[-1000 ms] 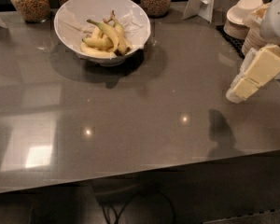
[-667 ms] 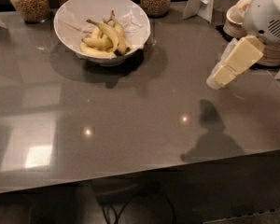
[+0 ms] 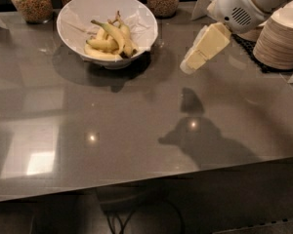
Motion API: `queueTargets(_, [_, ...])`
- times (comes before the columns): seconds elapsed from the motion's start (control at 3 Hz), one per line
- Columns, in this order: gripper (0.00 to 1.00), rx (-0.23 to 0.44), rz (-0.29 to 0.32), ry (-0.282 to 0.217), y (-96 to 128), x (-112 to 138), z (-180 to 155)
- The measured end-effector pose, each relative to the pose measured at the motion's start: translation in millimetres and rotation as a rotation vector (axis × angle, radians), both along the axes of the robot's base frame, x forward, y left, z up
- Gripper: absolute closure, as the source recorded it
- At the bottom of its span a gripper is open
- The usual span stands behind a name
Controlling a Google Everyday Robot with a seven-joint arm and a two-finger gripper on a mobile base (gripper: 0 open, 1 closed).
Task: Pick banana from white bowl
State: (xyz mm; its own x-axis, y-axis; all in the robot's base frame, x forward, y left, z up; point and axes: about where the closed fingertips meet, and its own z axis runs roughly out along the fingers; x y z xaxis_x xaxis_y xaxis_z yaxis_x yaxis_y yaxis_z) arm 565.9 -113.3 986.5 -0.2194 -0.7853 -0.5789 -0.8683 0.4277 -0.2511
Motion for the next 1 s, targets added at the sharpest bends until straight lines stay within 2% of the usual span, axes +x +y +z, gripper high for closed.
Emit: queueTargets(1.0, [0.0,0.04,0.092,-0.003,121,86,2])
